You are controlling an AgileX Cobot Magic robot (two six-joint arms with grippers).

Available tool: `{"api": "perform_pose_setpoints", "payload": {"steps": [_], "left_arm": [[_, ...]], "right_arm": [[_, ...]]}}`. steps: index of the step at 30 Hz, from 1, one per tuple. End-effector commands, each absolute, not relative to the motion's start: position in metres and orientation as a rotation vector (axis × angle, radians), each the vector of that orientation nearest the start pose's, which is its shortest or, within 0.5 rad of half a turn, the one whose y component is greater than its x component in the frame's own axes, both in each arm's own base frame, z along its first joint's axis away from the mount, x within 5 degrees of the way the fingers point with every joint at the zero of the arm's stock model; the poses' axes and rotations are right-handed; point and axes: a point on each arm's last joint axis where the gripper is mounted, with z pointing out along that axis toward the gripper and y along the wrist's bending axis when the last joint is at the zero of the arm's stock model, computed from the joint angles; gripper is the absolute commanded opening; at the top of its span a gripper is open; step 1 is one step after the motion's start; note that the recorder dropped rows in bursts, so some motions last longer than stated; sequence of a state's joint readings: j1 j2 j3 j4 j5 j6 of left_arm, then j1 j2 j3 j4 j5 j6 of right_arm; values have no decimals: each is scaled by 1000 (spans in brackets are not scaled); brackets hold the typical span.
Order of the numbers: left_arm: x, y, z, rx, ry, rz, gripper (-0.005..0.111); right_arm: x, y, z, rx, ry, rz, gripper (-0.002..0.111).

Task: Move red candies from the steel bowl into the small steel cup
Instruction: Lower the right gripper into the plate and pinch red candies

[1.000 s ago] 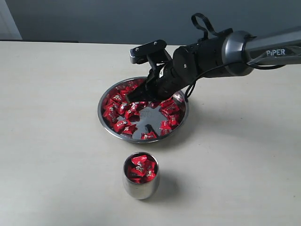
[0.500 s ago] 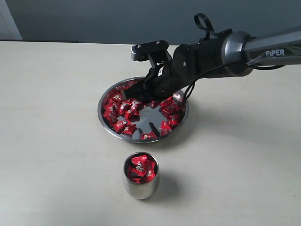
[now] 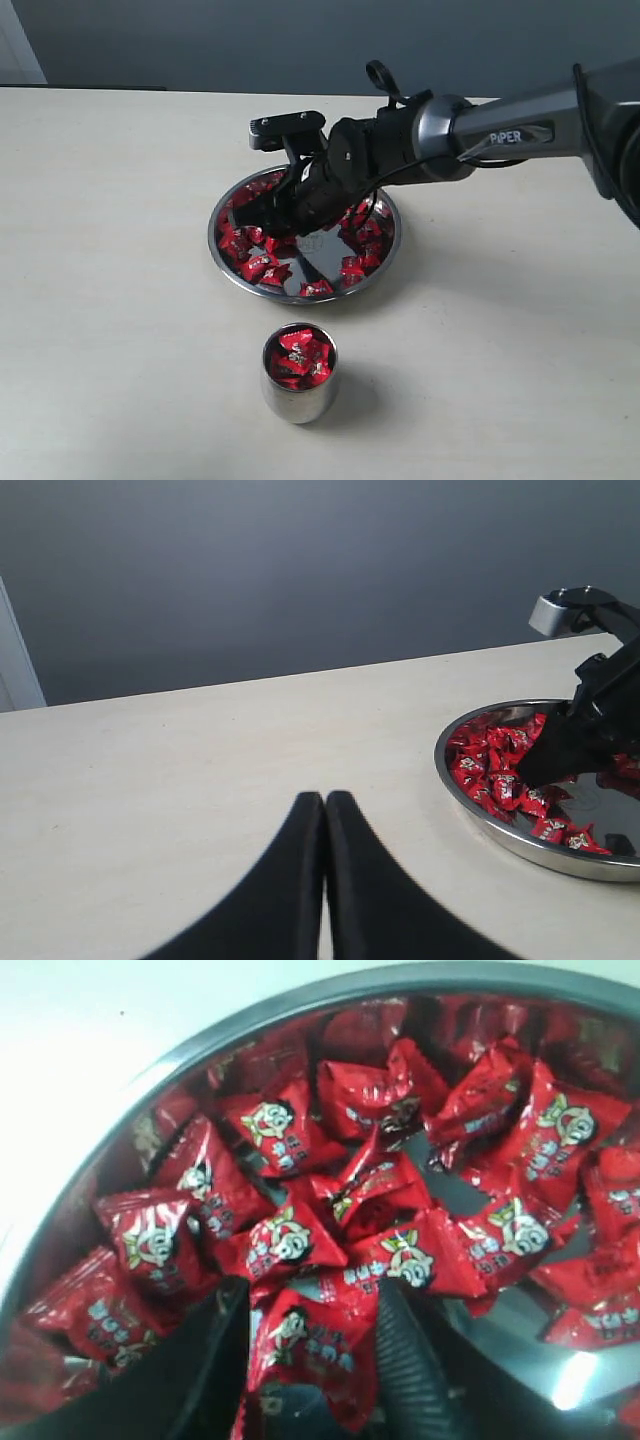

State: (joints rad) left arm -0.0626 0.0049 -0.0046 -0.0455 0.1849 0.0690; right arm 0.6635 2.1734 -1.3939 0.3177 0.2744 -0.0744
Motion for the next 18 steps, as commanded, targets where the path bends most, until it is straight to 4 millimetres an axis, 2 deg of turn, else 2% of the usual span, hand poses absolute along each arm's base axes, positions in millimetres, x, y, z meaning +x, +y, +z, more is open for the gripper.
{"api": "perform_pose_setpoints", "payload": {"steps": [1, 4, 11, 15, 18], "left_arm": [[56, -4, 197, 76, 1661, -37, 2], [56, -4, 197, 76, 1661, -37, 2], [56, -4, 197, 76, 1661, -37, 2], [56, -4, 197, 76, 1661, -37, 2], [56, -4, 197, 76, 1661, -37, 2]], "right_arm": [[351, 284, 111, -631, 2533, 432, 40], [351, 283, 110, -656, 2536, 416, 34], [351, 283, 110, -669, 2532, 407, 4], [351, 283, 116, -667, 2521, 412, 3], [349, 282, 135, -668, 2492, 427, 3]]}}
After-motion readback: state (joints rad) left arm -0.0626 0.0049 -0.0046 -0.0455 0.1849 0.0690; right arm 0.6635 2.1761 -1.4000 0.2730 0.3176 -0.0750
